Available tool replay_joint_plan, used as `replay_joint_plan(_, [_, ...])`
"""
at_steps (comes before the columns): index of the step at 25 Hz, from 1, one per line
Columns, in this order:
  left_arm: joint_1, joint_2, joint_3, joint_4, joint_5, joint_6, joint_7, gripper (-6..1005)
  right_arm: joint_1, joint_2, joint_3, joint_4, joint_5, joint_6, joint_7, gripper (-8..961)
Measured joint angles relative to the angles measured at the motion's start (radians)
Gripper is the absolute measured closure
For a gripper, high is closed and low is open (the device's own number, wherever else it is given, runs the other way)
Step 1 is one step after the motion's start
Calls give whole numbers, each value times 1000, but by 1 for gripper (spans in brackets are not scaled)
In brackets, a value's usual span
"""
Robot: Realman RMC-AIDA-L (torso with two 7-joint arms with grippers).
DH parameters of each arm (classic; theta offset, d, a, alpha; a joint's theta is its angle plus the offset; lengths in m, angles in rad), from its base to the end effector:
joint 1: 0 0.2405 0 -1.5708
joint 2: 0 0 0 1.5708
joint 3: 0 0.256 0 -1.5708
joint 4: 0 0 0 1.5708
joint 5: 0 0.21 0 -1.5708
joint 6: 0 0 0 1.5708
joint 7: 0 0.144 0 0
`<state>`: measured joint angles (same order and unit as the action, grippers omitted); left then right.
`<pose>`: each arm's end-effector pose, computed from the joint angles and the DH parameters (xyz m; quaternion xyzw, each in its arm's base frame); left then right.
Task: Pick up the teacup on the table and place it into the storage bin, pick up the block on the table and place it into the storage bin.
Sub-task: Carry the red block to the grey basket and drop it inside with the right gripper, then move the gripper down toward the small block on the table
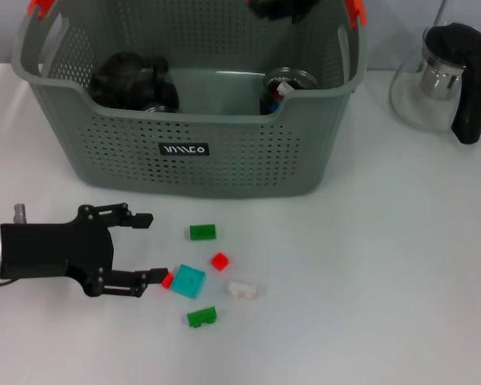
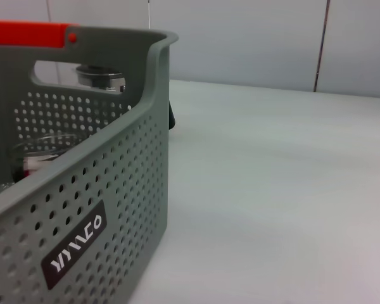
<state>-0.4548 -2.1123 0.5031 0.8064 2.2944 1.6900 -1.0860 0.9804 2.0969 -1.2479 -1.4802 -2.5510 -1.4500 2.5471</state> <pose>-0.3016 0.2915 0.0156 -0.9735 -0.1003 -0.1461 0.1444 -0.0028 0.4086 0.0361 -0.9556 0.1273 -0.0047 0.2657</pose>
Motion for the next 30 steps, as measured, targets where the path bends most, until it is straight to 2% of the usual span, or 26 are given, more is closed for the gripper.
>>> replay_joint_plan(8, [-2, 0, 1, 1, -1, 0, 0, 153, 99, -11, 15, 398, -165, 287, -15, 649])
replay_joint_plan(12, [-2, 0, 0, 1, -1, 0, 0, 153, 129, -8, 9, 513, -187, 382, -25, 649])
replay_joint_plan(22, [-2, 0, 0, 1, -1, 0, -2, 152, 148, 3, -38, 583, -201, 430, -23, 648])
replay_joint_plan(30, [2, 0, 0, -1, 0, 0, -2, 152, 144, 3, -46, 549, -208, 424, -4, 446])
